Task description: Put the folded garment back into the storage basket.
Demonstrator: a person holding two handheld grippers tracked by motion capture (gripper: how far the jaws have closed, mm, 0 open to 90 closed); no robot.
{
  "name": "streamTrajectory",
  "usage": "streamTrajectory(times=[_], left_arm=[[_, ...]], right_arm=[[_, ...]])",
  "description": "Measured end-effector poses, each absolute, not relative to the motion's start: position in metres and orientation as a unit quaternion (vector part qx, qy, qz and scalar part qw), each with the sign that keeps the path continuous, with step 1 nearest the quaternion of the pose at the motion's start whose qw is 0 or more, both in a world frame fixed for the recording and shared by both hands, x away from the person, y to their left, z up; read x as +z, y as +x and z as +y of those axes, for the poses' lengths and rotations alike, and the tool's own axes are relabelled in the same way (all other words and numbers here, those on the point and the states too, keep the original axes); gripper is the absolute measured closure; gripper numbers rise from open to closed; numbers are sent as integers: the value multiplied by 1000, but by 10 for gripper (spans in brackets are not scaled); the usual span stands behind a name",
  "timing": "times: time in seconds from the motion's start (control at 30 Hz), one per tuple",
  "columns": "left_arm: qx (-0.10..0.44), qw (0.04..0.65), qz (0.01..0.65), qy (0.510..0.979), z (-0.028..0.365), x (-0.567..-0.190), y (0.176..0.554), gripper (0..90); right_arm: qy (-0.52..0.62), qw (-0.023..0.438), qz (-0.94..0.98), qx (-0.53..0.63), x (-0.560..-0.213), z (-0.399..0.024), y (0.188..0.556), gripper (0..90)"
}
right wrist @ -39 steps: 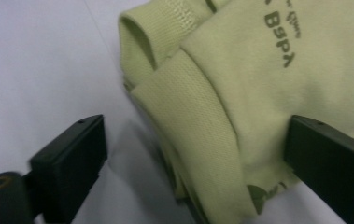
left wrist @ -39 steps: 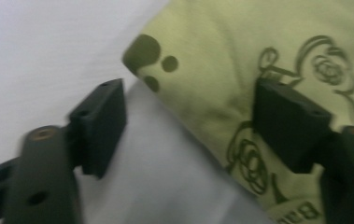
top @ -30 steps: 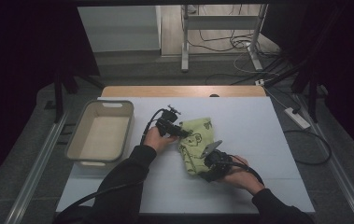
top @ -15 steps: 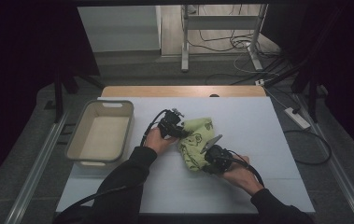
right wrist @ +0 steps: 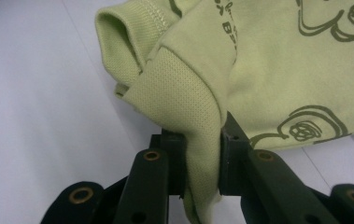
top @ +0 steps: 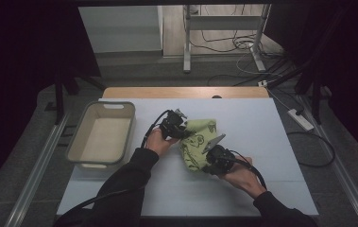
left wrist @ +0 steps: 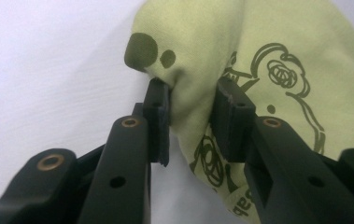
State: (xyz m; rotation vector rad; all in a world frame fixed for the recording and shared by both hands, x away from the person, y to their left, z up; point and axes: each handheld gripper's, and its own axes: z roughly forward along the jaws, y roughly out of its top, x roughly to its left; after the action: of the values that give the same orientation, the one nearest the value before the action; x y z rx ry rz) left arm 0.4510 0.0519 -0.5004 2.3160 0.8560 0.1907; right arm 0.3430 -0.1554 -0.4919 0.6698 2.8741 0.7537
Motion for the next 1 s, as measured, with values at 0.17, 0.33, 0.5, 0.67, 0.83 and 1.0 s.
streamTrajectory(times=[0.17, 0.33, 0.5, 0.67, 0.83, 1.0], left_arm=[[84, 335, 322, 881, 58, -486, 446, 690], [90, 335, 320, 882, 64, -478, 442, 689], [94, 336, 317, 882, 69, -472, 439, 689], [99, 336, 314, 883, 74, -466, 435, 689], [106, 335, 311, 883, 79, -460, 432, 689], [116, 337, 311, 881, 86, -453, 428, 689]], right_arm=[[213, 56, 938, 267, -482, -152, 339, 761], [208, 54, 935, 281, -476, -149, 336, 761], [206, 51, 934, 288, -470, -145, 333, 761], [208, 38, 931, 298, -465, -141, 332, 761], [201, 36, 929, 308, -461, -136, 331, 761], [195, 38, 928, 314, -457, -130, 330, 761]])
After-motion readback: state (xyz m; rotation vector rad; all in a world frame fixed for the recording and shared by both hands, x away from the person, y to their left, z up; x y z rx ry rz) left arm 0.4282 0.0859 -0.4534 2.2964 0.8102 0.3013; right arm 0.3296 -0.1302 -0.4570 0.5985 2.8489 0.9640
